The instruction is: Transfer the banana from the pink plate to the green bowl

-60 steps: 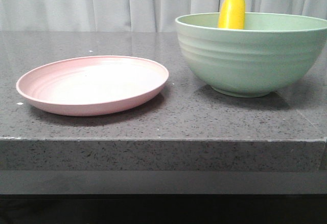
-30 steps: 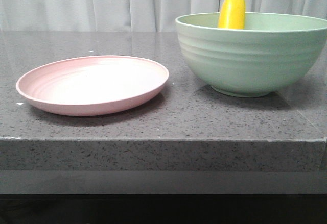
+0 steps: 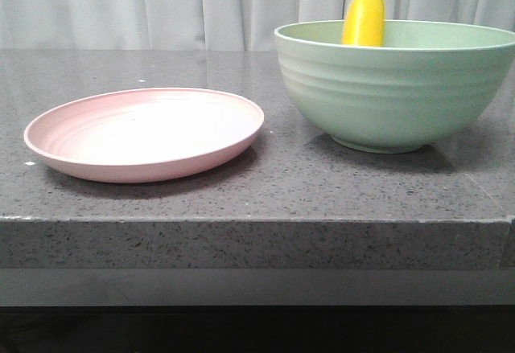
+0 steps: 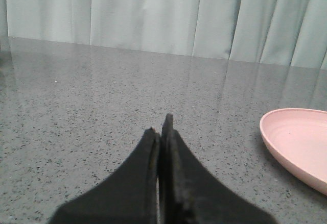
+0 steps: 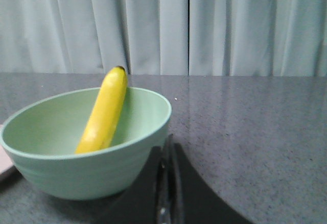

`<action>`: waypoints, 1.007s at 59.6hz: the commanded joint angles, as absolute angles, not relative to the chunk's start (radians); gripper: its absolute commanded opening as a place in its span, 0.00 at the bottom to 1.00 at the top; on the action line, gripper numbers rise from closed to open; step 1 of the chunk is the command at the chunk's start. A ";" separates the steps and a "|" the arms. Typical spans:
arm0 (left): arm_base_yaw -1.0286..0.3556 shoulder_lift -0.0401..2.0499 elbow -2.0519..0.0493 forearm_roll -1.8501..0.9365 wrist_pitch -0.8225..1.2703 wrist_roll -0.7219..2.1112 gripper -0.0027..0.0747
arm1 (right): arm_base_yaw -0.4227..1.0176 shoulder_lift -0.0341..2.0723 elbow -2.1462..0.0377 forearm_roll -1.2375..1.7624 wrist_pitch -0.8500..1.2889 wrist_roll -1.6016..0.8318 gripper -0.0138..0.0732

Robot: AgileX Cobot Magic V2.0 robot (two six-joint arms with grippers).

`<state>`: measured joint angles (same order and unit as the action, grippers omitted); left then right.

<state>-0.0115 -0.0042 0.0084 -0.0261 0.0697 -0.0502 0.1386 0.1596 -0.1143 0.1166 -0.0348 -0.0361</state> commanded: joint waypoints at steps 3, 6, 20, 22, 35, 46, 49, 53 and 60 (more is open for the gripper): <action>-0.009 -0.024 0.010 -0.036 -0.017 -0.062 0.01 | 0.077 0.106 -0.015 0.093 -0.137 -0.024 0.09; -0.009 -0.024 0.010 -0.036 -0.017 -0.062 0.01 | 0.055 0.068 0.025 0.102 -0.117 -0.020 0.09; -0.009 -0.022 0.010 -0.036 -0.017 -0.062 0.01 | 0.021 -0.035 0.028 0.105 0.129 -0.006 0.09; -0.009 -0.022 0.010 -0.036 -0.017 -0.062 0.01 | 0.021 -0.035 0.028 0.105 0.142 -0.006 0.09; -0.009 -0.022 0.010 -0.036 -0.017 -0.062 0.01 | 0.021 -0.034 0.028 0.105 0.122 -0.006 0.09; -0.009 -0.022 0.010 -0.036 -0.017 -0.062 0.01 | 0.021 -0.034 0.028 0.105 0.078 -0.006 0.09; -0.009 -0.022 0.010 -0.036 -0.017 -0.062 0.01 | 0.021 -0.034 0.028 0.105 0.078 -0.006 0.09; -0.009 -0.022 0.010 -0.036 -0.017 -0.062 0.01 | 0.021 -0.034 0.028 0.105 0.078 -0.006 0.09; -0.009 -0.022 0.010 -0.036 -0.017 -0.062 0.01 | 0.021 -0.034 0.028 0.105 0.078 -0.006 0.09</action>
<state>-0.0098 -0.0042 0.0084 -0.0261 0.0679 -0.0502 0.0248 -0.0109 0.0268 0.1084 0.1684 -0.0074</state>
